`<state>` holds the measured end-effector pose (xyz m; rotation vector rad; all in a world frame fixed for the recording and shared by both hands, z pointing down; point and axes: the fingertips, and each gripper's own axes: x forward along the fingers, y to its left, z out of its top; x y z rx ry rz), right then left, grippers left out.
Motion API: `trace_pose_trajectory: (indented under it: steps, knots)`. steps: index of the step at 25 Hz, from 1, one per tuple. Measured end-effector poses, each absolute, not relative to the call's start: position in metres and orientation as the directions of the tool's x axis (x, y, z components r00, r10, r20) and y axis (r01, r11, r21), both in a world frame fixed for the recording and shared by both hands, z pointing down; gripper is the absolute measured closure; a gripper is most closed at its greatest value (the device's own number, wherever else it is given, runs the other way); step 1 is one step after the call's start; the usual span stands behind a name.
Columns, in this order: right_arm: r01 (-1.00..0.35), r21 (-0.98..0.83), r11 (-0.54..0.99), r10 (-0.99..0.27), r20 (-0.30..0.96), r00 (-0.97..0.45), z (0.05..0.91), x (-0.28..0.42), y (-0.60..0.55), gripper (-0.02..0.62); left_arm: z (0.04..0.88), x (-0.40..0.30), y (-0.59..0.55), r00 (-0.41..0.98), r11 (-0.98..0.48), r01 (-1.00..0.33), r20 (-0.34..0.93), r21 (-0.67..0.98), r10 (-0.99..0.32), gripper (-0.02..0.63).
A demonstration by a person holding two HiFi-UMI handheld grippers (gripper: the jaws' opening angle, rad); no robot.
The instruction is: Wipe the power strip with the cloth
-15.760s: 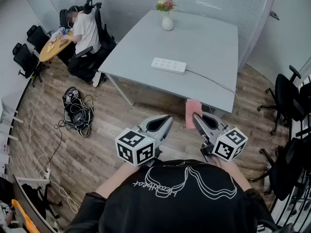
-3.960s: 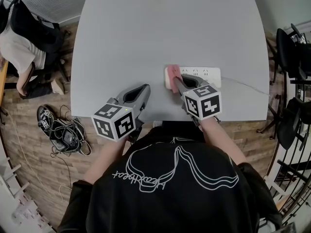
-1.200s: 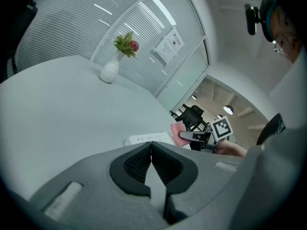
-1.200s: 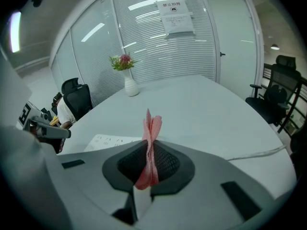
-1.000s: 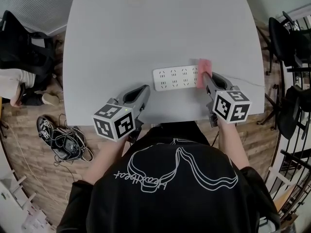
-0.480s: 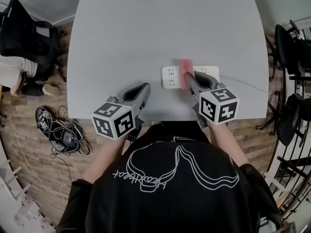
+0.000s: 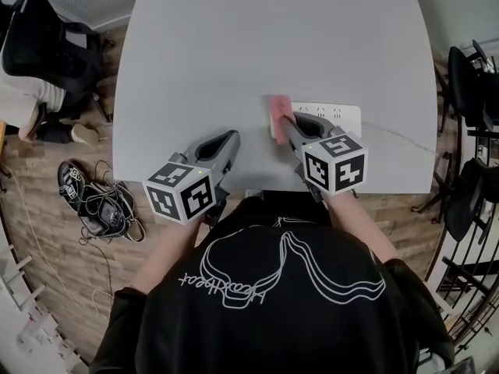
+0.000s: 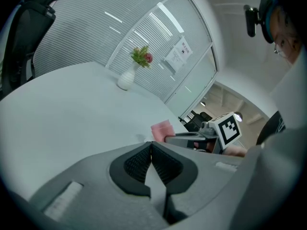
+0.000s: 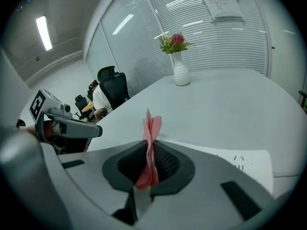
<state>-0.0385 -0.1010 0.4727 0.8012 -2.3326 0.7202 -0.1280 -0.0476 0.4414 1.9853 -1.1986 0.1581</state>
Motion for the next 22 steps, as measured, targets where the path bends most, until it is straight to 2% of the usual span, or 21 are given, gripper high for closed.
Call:
trace_pose_trajectory:
  steps: [22]
  knots:
    - [-0.679,-0.281,0.679,-0.344,0.695,-0.631,0.494,-0.043,-0.101,0.557,0.444,-0.13,-0.043,0.54,-0.226,-0.792,0.479,0.567,-0.692,0.592]
